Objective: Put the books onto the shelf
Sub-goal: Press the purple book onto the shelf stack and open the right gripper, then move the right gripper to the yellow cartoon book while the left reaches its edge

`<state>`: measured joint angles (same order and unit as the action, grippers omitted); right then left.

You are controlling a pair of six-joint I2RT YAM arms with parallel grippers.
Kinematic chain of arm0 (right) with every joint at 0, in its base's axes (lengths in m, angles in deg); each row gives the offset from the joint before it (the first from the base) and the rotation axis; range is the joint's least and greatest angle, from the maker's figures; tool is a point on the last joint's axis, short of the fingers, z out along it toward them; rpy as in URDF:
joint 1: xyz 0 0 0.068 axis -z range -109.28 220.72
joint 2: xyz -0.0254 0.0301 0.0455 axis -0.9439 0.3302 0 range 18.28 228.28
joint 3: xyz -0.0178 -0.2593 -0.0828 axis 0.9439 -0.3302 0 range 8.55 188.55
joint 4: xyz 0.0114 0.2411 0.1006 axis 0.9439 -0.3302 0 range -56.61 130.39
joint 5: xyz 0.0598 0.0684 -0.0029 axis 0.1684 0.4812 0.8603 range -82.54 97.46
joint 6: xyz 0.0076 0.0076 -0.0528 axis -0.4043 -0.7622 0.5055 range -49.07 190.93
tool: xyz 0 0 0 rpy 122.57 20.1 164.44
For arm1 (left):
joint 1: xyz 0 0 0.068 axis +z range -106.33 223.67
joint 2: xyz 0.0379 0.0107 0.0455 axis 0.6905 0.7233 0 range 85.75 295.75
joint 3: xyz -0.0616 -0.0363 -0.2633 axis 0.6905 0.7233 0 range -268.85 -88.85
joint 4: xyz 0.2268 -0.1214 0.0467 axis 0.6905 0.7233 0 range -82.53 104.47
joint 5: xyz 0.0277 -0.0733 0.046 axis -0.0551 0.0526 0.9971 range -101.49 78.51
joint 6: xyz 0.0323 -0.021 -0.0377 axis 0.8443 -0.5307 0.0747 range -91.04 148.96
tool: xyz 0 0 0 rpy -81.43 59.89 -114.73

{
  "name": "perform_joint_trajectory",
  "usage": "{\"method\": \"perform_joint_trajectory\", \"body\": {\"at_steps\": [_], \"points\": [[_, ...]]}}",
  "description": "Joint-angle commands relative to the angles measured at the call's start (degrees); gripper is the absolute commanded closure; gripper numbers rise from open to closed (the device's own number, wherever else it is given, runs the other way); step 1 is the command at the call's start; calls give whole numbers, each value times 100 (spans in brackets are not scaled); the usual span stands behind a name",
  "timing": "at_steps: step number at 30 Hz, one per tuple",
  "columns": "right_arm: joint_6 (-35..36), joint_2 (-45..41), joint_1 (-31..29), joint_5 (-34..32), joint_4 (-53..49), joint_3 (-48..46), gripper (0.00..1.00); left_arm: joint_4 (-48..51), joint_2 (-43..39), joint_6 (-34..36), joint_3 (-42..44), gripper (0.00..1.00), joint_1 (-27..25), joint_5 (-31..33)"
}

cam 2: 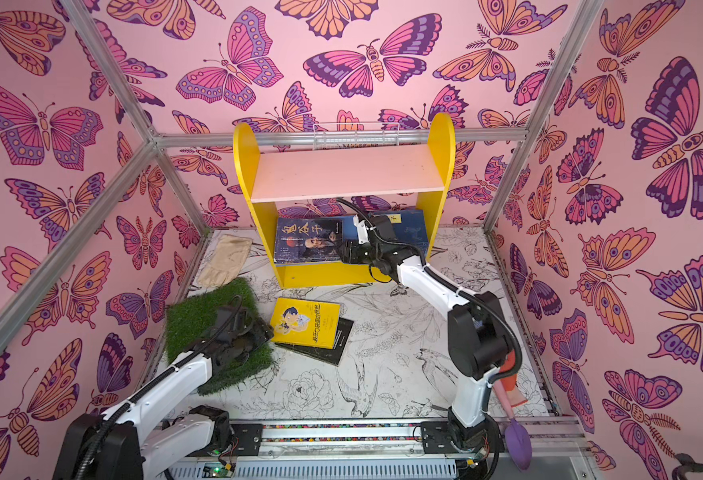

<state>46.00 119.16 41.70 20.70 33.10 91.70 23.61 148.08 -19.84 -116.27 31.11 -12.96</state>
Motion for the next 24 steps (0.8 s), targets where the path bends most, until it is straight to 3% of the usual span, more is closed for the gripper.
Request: {"method": "perform_joint_trajectory", "body": {"at_steps": [1,7,9,14,24], "points": [[437,-868,-163,-624,429,-430,37,-118,256,281,-188,20,-80,212],[647,-1532,-738,374,-143,-1693,38,-226,744,444,-364,20,-159,409],[739,-1450,-947,944,-304,-2032,38,-242,838,500,-411,20,-168,471],[185,-727,-1105,1689,-283,-2595,42,-283,997,675,-529,20,-185,612],[197,385,-1090,1956,-679,-2160,42,-325,1615,775,-642,24,-385,501]]}}
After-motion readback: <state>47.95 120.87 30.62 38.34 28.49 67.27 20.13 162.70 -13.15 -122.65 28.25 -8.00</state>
